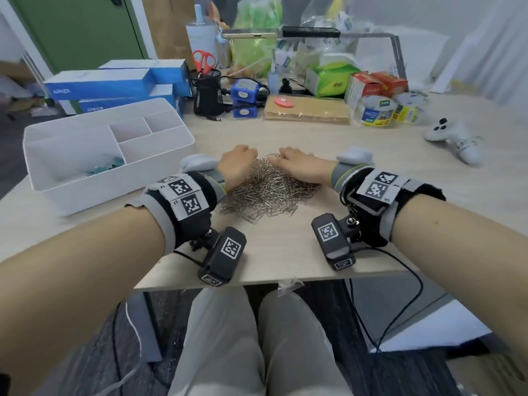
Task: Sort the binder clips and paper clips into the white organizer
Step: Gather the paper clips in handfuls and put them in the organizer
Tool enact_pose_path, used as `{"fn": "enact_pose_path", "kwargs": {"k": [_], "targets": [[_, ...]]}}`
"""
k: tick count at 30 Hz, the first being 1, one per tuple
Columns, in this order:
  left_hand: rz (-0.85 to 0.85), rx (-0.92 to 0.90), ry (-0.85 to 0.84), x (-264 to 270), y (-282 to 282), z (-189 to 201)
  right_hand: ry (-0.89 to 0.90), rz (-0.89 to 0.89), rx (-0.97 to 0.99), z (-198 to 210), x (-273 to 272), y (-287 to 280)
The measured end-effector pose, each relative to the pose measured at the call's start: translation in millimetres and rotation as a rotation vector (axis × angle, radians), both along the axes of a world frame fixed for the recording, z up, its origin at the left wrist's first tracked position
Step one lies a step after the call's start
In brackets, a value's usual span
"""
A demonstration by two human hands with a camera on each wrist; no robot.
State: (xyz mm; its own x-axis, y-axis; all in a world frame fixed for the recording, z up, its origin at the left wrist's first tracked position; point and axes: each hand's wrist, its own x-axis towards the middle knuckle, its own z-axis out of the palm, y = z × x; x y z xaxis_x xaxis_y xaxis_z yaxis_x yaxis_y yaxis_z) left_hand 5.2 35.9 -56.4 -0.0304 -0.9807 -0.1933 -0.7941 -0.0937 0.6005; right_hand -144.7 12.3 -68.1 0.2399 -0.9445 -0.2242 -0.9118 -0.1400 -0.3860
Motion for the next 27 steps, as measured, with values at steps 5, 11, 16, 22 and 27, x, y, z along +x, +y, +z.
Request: {"fn": "enact_pose_path", "kwargs": {"k": [5,11,16,22,27], "targets": [[0.021,-0.032,-0.320,16.0,15.6,-12.7,-0.011,0.123,0.013,1.2,17.5,14.4],[0.162,-0.001,-0.190,6.9,24.9,-24.3,-0.089,-0.069,0.010,12.4,4.9,25.1],[0.155,-0.004,0.027,-18.1,32.2,-10.4,0.010,-0.121,0.121,19.2,-14.9,40.3],[0.123,0.065,0.173,11.1,35.3,8.0,-0.108,0.081,-0.001,13.2,12.3,61.4],[0.237,-0.147,0.080,39.5,33.0,14.1,0.081,0.019,-0.097,43.7,3.8,63.7]]}}
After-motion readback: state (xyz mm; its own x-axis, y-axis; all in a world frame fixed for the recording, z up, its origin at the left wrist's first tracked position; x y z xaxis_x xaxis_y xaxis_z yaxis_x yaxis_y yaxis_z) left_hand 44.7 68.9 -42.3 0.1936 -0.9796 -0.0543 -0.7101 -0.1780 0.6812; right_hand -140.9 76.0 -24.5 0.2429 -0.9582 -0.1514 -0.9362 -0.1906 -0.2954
